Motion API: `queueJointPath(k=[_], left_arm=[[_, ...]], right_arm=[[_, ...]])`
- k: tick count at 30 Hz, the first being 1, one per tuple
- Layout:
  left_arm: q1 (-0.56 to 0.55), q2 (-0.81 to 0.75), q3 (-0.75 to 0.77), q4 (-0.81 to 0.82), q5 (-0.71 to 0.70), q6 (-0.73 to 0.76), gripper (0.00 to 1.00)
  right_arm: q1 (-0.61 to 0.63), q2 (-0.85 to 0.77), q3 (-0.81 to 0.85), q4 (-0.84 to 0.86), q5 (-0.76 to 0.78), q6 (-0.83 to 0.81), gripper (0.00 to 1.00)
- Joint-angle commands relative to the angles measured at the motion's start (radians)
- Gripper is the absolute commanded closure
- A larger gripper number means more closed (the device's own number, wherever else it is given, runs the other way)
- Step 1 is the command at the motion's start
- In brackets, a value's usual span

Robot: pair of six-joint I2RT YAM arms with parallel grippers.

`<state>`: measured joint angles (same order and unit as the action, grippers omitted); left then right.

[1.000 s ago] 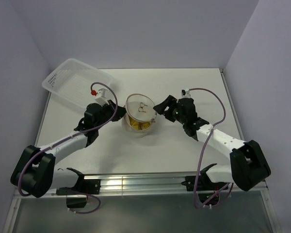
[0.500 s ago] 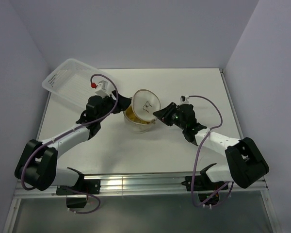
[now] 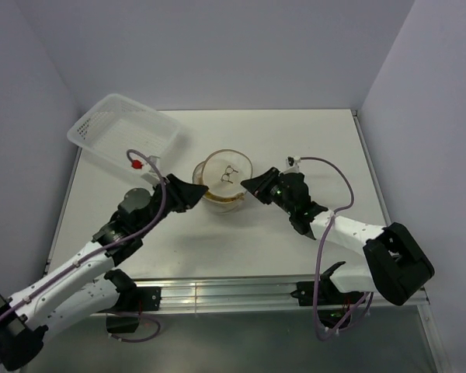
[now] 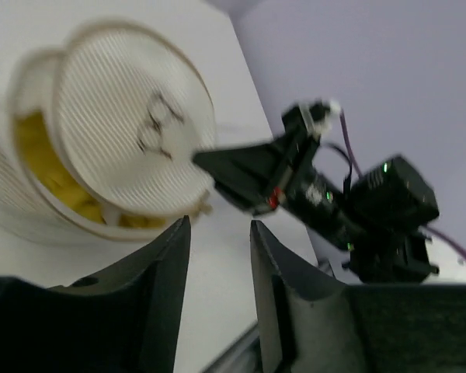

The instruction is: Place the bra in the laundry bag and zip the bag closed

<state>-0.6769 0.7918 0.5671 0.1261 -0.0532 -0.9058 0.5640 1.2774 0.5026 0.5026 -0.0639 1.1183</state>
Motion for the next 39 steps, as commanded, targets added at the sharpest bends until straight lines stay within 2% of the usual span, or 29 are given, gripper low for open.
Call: queueJointPath(k=[1, 3, 5, 7, 13, 18, 29, 39], left_arm=[[-0.101, 0.099, 0.025, -0.043, 0.008, -0.054, 0.60], [-0.153, 0.182, 0.036, 0.052, 0.033, -0.068, 0.63], [-0.182, 0.242, 0.057, 0.110, 0.046, -0.076, 0.64], [-0.220, 0.320, 0.085, 0.139, 0.046, -0.080, 0.63], [-0.248, 0.437, 0.099, 0.228, 0.058, -0.123, 0.52], [-0.248, 0.510, 0.111, 0.270, 0.075, -0.154, 0.50], [-0.248, 0.560, 0.126, 0.319, 0.059, -0.151, 0.53], [-0.248, 0.541, 0.088, 0.305, -0.048, -0.148, 0.58]], right_arm=[[0.033, -0.036, 0.008, 0.034, 0.061, -0.003, 0.75], [0.043, -0.041, 0.005, 0.030, 0.105, -0.011, 0.76], [0.051, -0.038, 0.002, 0.027, 0.121, -0.014, 0.82], [0.053, -0.029, -0.001, 0.031, 0.118, -0.015, 0.83], [0.066, -0.016, 0.007, 0.025, 0.124, -0.038, 0.88], [0.073, -0.013, -0.004, 0.031, 0.125, -0.046, 0.92], [0.105, -0.047, -0.027, 0.040, 0.167, -0.095, 0.95], [0.174, -0.093, -0.047, 0.028, 0.268, -0.150, 0.97]])
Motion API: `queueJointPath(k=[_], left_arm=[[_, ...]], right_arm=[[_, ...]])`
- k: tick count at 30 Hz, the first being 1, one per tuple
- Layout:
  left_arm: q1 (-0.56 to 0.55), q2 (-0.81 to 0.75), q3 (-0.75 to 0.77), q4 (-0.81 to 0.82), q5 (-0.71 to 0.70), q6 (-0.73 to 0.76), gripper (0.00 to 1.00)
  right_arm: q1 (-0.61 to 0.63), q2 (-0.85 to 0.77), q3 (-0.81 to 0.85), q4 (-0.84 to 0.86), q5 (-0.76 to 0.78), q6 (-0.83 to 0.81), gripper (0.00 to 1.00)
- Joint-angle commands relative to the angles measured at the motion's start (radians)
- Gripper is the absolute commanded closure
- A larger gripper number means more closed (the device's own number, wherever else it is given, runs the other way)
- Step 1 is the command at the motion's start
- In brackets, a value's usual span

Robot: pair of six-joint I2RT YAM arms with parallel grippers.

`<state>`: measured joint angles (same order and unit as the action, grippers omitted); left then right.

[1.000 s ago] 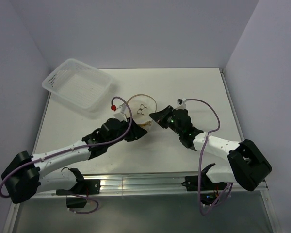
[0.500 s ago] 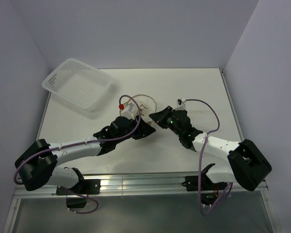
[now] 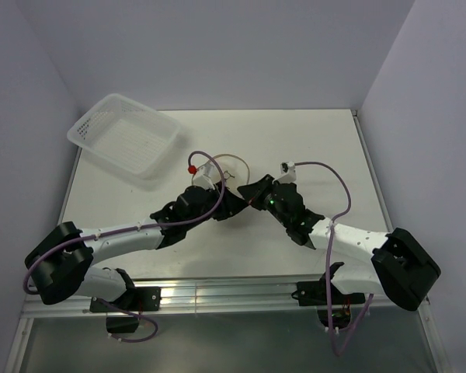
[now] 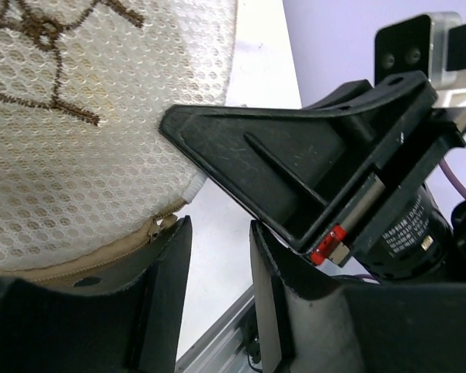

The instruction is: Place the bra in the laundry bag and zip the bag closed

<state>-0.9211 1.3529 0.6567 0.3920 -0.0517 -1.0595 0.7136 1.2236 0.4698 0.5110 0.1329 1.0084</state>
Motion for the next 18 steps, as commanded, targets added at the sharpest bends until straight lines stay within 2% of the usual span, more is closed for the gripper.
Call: queueJointPath(k=[1, 8, 18], left_arm=[[-0.004, -0.020, -0.003, 0.030, -0.051, 0.003, 0.58], [-0.009, -0.043, -0.048, 0.018, -0.043, -0.017, 0.60], [-0.009, -0.064, -0.057, 0.033, -0.071, -0.025, 0.53]], right_arm=[[0.027, -0.044, -0.017, 0.020, 0.076, -0.044, 0.97], [0.029, -0.046, -0.017, 0.024, 0.093, -0.054, 0.97], [0.032, -0.049, -0.026, 0.040, 0.096, -0.071, 0.99]])
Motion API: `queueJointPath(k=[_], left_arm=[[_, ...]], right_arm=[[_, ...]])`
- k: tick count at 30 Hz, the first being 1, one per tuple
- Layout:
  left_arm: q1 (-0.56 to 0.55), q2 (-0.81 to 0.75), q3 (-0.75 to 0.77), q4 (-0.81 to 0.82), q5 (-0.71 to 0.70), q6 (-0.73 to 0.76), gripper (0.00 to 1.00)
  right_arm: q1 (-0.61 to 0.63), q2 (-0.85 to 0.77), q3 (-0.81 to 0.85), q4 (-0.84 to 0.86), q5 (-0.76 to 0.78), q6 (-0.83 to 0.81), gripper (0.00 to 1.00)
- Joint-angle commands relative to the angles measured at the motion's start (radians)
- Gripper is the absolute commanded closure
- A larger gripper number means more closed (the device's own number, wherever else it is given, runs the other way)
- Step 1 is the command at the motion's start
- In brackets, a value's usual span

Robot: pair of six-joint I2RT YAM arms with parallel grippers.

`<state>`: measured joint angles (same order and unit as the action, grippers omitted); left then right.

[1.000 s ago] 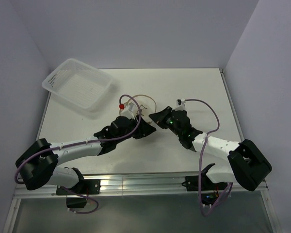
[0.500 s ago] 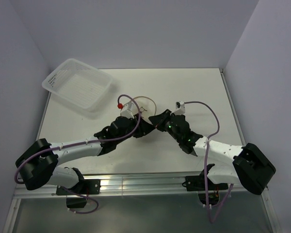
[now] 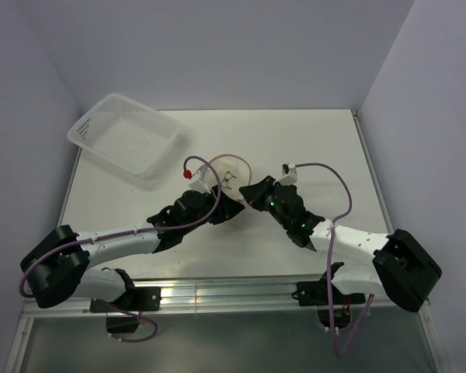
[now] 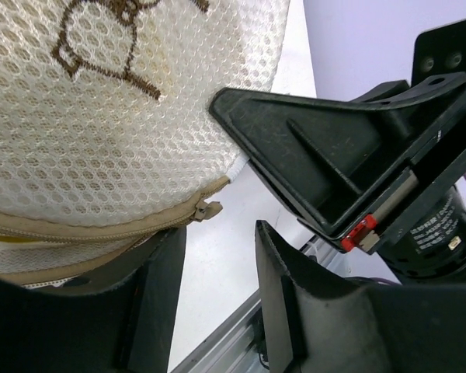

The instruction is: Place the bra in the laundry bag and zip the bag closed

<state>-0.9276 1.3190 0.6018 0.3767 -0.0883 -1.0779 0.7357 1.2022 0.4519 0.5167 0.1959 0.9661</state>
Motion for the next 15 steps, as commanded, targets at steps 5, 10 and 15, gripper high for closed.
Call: queueJointPath(k=[5, 10, 15], left_arm=[[-0.001, 0.006, 0.032, 0.050, -0.034, 0.004, 0.56], [-0.001, 0.016, 0.033, 0.045, -0.045, 0.006, 0.59], [-0.001, 0.002, 0.035, 0.045, -0.062, 0.009, 0.62]], right_arm=[[0.030, -0.026, -0.009, 0.029, 0.046, -0.035, 0.99], [0.048, -0.030, -0.005, 0.022, 0.083, -0.061, 0.99], [0.086, -0.016, 0.010, 0.005, 0.126, -0.090, 1.00]])
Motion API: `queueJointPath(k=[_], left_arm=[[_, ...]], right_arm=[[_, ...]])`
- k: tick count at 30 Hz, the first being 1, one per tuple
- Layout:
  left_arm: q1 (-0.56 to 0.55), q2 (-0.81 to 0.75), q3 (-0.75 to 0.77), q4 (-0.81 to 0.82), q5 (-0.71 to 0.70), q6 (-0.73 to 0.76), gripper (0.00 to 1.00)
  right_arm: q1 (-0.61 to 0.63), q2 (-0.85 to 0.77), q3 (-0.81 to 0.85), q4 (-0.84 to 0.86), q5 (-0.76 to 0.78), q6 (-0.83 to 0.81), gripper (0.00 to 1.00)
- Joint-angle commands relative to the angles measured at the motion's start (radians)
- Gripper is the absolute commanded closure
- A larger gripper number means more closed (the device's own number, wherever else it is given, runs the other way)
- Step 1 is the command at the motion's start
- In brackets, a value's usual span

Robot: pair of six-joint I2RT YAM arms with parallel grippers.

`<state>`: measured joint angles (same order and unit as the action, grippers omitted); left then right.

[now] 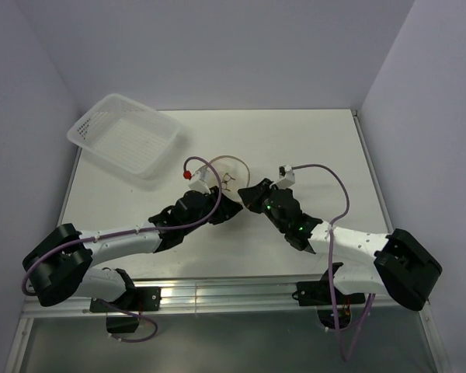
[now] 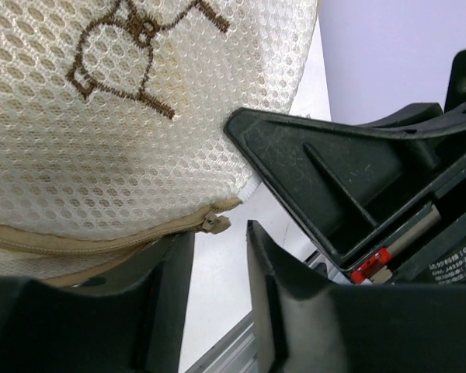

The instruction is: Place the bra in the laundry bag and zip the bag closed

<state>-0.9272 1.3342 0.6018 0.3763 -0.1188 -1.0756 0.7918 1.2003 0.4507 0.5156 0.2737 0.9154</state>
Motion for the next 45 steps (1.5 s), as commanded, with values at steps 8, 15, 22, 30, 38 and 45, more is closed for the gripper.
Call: queueJointPath(k=[8, 15, 22, 30, 38, 45], left_arm=[[-0.001, -0.006, 0.038, 0.029, -0.018, -0.021, 0.54], [-0.002, -0.023, 0.016, -0.002, 0.011, -0.061, 0.57], [-0.002, -0.020, 0.024, -0.025, 0.005, -0.089, 0.63], [-0.002, -0.001, 0.032, -0.031, -0.002, -0.110, 0.61], [-0.015, -0.053, 0.016, -0.083, 0.028, -0.144, 0.48], [-0.025, -0.072, 0.026, -0.068, 0.033, -0.152, 0.52]], right_arm=[[0.087, -0.010, 0.031, -0.014, 0.156, -0.108, 1.00], [0.101, 0.012, 0.049, -0.022, 0.199, -0.131, 1.00], [0.104, 0.028, 0.071, -0.026, 0.205, -0.159, 1.00], [0.126, 0.021, 0.056, -0.025, 0.252, -0.187, 1.00], [0.126, 0.013, 0.065, -0.038, 0.262, -0.196, 1.00], [0.126, 0.001, 0.057, -0.034, 0.262, -0.196, 1.00]])
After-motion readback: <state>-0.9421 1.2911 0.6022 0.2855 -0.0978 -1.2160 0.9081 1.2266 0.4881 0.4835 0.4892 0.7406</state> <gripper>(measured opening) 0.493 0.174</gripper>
